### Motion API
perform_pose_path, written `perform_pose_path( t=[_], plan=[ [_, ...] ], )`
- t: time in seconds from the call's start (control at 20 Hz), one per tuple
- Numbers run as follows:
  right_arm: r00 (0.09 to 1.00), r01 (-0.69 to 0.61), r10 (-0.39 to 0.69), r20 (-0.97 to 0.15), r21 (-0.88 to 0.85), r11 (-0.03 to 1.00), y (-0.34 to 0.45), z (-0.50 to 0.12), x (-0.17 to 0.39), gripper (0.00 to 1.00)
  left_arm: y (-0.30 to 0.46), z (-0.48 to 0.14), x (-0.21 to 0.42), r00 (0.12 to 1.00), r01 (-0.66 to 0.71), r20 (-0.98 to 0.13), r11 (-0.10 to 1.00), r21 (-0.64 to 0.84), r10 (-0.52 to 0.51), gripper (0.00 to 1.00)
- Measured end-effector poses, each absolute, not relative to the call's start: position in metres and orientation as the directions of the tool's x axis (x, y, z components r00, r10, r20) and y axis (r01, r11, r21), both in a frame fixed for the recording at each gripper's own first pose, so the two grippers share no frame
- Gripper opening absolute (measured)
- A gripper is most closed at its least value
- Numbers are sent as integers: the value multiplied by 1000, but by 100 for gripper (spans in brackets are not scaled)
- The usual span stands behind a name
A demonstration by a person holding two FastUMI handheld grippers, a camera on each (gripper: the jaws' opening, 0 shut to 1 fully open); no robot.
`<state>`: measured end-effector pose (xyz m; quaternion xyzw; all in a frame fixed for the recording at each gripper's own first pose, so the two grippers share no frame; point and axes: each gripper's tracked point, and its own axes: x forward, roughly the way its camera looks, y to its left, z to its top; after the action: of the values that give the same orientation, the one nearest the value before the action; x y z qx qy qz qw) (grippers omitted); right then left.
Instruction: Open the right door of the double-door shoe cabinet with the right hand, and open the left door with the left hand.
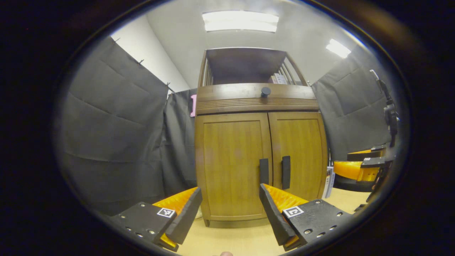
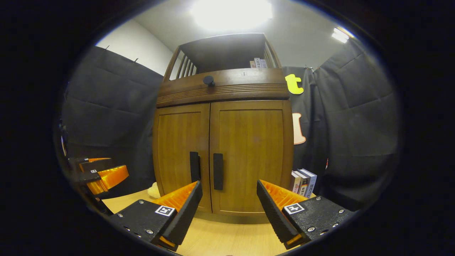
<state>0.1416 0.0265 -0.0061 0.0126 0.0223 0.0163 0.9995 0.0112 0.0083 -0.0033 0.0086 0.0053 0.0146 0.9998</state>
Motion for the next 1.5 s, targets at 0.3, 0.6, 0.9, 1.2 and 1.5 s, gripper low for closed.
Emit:
perform_pose_path(
  t=[0.3, 0.6, 0.9, 1.2, 1.5],
  plan=[
    [996, -52, 52, -73, 0, 999, 45, -10, 196, 95, 5, -11, 9, 999, -8, -52, 1000, 7, 8, 97],
    [995, -31, 31, -98, 4, 1000, 38, -24, 244, 95, 3, -9, 16, 998, -33, -51, 997, -71, 30, 94],
    [992, -28, 32, -125, 29, 999, 40, -40, 284, 95, 2, -13, 14, 996, -54, -75, 994, -92, 47, 94],
    [988, 3, -1, -155, 13, 1000, 40, -65, 322, 95, 3, -17, 12, 992, -75, -105, 991, -111, 64, 96],
    [987, -1, 4, -161, 19, 1000, 41, -72, 338, 94, -5, -20, 10, 992, -40, -125, 989, -145, 22, 96]
  ],
)
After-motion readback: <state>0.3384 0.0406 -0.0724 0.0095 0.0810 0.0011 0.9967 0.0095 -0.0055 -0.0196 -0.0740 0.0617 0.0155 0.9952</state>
